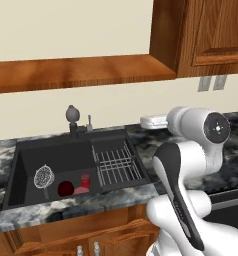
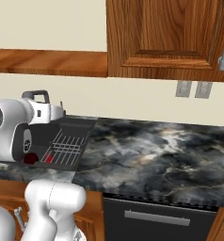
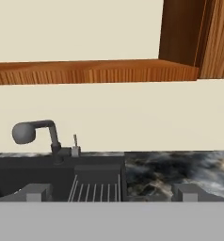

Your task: Pick the strainer and mug and place them in the sink. Then turn on the water.

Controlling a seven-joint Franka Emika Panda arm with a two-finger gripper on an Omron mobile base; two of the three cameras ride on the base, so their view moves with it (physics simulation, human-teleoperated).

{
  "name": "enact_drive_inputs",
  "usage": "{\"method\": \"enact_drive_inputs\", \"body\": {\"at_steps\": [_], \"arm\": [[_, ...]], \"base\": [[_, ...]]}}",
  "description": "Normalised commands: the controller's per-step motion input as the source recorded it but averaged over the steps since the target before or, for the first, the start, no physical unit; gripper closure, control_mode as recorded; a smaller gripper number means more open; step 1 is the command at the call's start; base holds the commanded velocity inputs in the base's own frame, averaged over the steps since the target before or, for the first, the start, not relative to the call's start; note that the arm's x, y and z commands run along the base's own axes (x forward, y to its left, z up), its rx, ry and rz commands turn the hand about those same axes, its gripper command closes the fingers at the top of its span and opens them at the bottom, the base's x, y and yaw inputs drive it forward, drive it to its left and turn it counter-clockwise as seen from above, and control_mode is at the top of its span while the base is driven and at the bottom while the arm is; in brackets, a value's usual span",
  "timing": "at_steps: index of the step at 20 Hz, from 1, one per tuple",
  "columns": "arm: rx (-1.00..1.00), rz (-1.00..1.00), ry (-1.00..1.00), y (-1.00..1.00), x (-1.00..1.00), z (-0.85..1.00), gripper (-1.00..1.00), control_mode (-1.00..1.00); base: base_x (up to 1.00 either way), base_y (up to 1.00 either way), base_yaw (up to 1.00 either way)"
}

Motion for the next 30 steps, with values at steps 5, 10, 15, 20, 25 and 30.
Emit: {"method": "enact_drive_inputs", "body": {"at_steps": [5,10,15,20,25,30], "arm": [[0.00,0.02,-0.09,0.00,0.01,-0.10,-1.00,-1.00],[0.01,0.03,-0.08,0.00,0.00,-0.10,-1.00,-1.00],[0.00,0.03,-0.05,0.00,0.01,-0.06,-1.00,-1.00],[0.00,0.01,-0.05,0.06,0.10,-0.12,-1.00,-1.00],[0.00,0.00,-0.06,0.12,0.09,-0.21,-1.00,-1.00],[0.00,0.00,-0.06,0.09,0.08,-0.19,-1.00,-1.00]], "base": [[0.00,0.00,0.00],[0.00,0.00,0.00],[0.00,0.00,0.00],[0.00,0.00,0.00],[0.00,0.00,0.00],[0.00,0.00,0.00]]}}
